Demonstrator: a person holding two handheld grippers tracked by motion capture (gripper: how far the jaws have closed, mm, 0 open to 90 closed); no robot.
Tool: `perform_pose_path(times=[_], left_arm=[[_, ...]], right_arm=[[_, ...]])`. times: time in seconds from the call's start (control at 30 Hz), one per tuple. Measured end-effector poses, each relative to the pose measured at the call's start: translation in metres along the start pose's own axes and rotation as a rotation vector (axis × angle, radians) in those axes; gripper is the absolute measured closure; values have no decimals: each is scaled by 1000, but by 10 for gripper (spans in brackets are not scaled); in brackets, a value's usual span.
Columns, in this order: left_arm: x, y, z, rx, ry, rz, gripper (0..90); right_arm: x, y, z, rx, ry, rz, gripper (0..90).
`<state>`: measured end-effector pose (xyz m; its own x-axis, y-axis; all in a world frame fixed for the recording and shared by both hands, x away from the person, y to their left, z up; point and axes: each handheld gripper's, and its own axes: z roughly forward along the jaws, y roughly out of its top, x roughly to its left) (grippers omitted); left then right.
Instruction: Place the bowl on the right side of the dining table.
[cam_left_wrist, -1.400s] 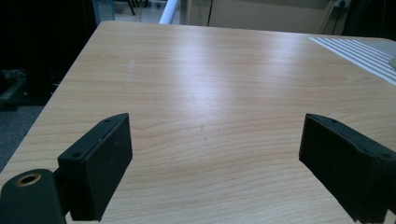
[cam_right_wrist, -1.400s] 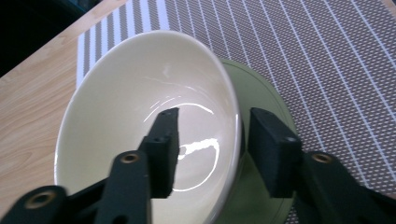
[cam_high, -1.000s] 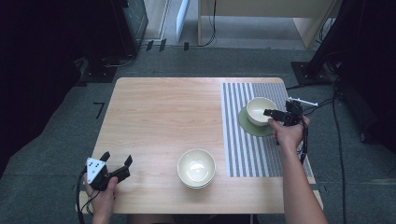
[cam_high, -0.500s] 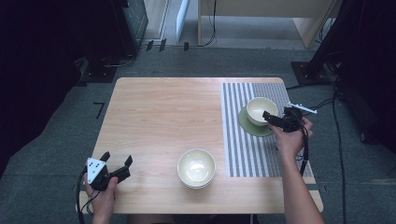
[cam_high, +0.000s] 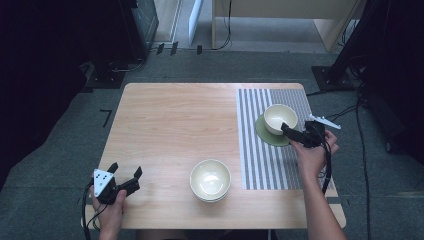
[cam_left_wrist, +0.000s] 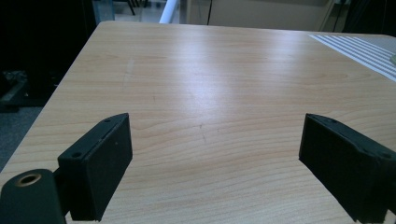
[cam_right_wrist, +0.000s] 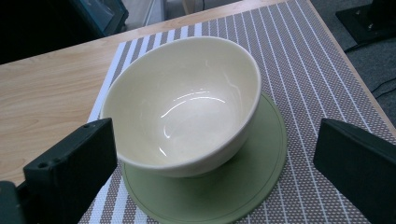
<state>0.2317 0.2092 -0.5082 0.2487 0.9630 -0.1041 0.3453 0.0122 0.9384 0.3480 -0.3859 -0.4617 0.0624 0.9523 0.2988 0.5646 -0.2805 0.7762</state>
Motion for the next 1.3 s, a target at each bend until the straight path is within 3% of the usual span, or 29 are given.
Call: perform_pose_path(times=[1.3], left_arm=[[-1, 0, 0, 3, -2, 8, 95]], right_arm=[[-6, -41, -42, -25, 1, -70, 0]])
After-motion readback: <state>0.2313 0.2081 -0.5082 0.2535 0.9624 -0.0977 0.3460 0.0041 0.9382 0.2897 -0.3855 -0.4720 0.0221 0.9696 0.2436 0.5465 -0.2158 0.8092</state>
